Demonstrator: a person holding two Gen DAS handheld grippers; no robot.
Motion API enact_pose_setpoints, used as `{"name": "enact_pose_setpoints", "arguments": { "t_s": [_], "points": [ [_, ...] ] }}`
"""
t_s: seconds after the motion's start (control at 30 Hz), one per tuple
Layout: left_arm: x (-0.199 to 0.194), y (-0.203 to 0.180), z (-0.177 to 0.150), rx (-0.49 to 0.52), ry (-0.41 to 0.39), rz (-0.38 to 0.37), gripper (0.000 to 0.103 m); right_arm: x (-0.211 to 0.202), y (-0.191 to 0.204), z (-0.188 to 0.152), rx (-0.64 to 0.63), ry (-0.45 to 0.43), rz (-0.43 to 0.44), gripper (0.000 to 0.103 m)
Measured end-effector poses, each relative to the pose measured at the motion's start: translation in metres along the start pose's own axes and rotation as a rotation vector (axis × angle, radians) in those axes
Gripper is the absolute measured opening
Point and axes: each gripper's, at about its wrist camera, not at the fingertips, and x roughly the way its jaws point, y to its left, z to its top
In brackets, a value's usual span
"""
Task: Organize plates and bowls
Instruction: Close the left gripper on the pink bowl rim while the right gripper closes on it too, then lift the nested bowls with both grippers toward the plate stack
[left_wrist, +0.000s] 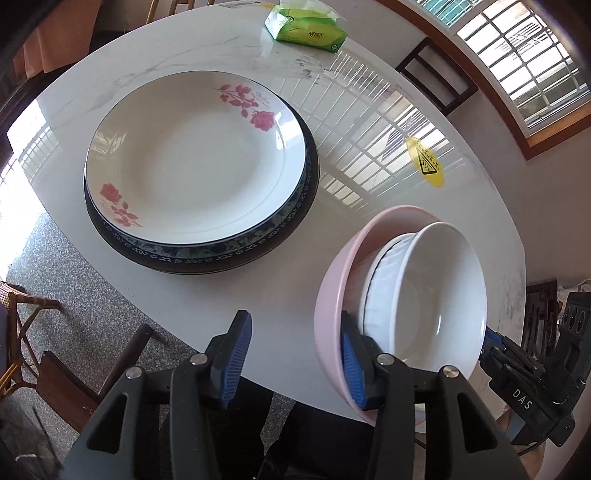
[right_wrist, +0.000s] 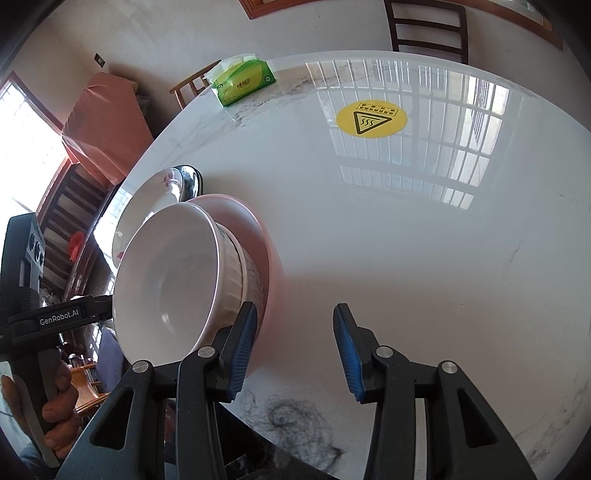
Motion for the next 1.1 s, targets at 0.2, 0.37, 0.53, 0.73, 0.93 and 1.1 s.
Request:
{"name": "enact_pose_setpoints", "arguments": {
  "t_s": [0.2, 0.37, 0.53, 0.73, 0.93, 1.1],
  "points": [
    [0.0, 0.003, -0.001, -0.032, -0.021, -0.013, 0.051, 0.011, 0.001, 0.01, -0.025, 0.074, -0.026, 0.04],
    [-0.002, 0.006, -0.003, -0.042, -0.043, -0.041, 0.04, 0.011, -0.001, 0.011, -0.028, 0.082, -0.016, 0.039],
    [-0.006, -0.02, -0.009, 0.062, -0.066, -0.009, 0.009, 0.009, 0.004, 0.008, -0.056, 0.06, -0.003, 0.026],
    [-0.009, -0.024, -0.015, 0.107, -0.099, 0.02, 0.009, 0.009, 0.015, 0.008, -0.097, 0.053, 0.016, 0.014],
    [-0.014, -0.033, -0.023, 0.153, -0.152, 0.06, 0.008, 0.008, 0.004, 0.003, -0.025, 0.04, 0.078, 0.014],
    [-0.017, -0.036, -0.026, 0.161, -0.164, 0.069, 0.008, 0.01, -0.005, -0.002, 0.045, 0.043, 0.136, 0.015]
  ]
}}
